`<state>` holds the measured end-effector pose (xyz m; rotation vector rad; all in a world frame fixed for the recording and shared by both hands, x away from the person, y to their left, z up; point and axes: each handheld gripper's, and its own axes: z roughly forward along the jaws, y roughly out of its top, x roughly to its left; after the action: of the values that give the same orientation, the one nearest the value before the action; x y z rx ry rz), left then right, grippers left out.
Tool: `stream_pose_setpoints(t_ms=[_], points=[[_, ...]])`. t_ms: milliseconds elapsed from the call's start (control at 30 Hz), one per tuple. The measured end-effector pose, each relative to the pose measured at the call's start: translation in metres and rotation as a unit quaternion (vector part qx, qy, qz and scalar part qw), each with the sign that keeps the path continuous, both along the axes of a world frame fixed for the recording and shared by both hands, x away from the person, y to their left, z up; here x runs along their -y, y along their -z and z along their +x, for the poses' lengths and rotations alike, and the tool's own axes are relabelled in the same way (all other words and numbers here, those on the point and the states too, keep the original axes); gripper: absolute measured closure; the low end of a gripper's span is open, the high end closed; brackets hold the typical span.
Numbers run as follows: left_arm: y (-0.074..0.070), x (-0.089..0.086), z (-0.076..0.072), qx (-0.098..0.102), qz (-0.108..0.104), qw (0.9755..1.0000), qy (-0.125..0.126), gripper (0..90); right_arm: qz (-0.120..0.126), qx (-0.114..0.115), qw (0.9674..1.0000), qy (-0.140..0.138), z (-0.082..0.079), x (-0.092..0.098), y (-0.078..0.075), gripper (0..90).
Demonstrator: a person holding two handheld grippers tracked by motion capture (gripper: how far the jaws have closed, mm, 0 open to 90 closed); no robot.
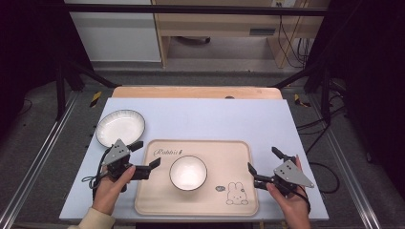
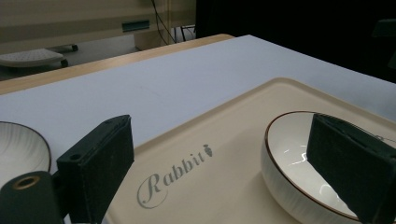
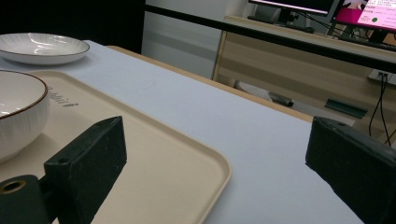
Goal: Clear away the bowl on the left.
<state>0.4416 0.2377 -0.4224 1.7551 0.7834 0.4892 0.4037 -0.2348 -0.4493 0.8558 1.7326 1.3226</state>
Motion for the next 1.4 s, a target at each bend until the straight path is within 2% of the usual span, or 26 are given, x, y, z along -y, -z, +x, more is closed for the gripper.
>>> stream_pose_setpoints(t_ms=[900,1400], points=[[0.009,-0.053,0.002,-0.001,-0.024,0.9981,-0.057,7.4,0.000,-0.002,1.0000,0.003,0.000,0.001,0.000,5.5],[0.023,-0.074,0.001,0.003,-0.027,0.9970,-0.072,7.8,0.000,-0.002,1.0000,0.003,0.000,0.001,0.001,5.5]])
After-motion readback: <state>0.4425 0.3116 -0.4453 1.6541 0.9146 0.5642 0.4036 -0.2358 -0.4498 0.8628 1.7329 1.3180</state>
